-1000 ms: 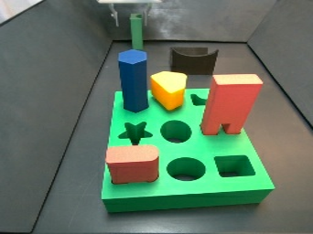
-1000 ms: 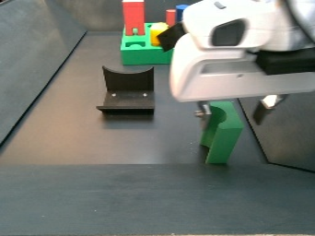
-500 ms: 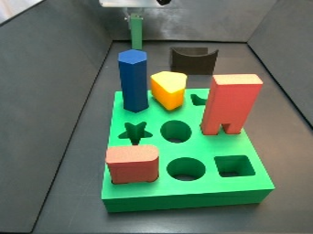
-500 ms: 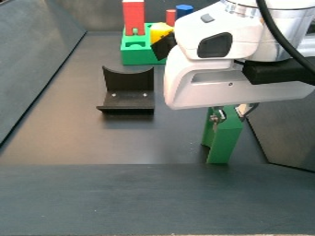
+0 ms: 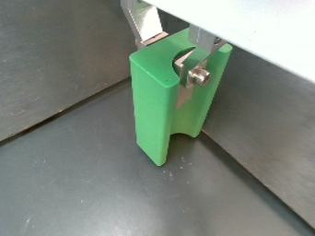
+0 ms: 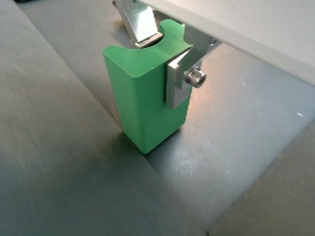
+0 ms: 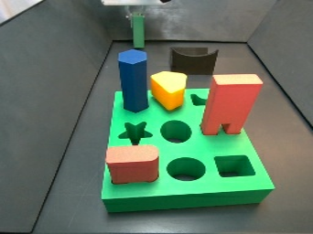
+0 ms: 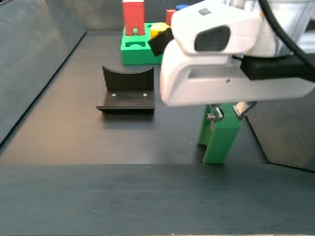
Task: Pick up the arch object. Move up. Rotate the arch object. Move to above the board. Insert the arch object.
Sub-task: Pick up the arch object, then move up.
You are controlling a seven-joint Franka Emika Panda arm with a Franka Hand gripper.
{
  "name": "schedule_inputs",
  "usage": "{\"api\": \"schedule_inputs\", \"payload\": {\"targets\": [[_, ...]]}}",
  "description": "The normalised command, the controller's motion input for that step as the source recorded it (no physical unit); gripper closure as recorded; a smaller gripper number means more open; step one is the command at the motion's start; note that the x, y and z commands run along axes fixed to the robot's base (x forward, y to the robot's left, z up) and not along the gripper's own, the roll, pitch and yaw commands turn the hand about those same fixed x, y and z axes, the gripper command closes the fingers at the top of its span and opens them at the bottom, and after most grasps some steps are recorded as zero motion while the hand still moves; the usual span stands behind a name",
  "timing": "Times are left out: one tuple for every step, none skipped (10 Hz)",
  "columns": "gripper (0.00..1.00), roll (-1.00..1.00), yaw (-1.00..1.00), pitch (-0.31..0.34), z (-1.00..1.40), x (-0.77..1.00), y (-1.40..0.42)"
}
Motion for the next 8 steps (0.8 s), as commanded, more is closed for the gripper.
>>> {"api": "schedule_inputs", "payload": {"targets": [[1.00,0.00,0.00,0.000,0.00,0.00,0.00],[1.00,0.00,0.00,0.000,0.00,0.00,0.00],[1.00,0.00,0.00,0.000,0.00,0.00,0.00],[1.00,0.00,0.00,0.000,0.83,0.00,0.00],[1.00,-0.02,0.05,0.037,0.81,-0.05,0.02],[1.00,-0.02,0.05,0.060,0.76,-0.06,0.02],[1.00,0.01,0.02,0.091,0.63,-0.04,0.00],[1.00,0.04,0.01,0.111,0.53,-0.03,0.00]]}}
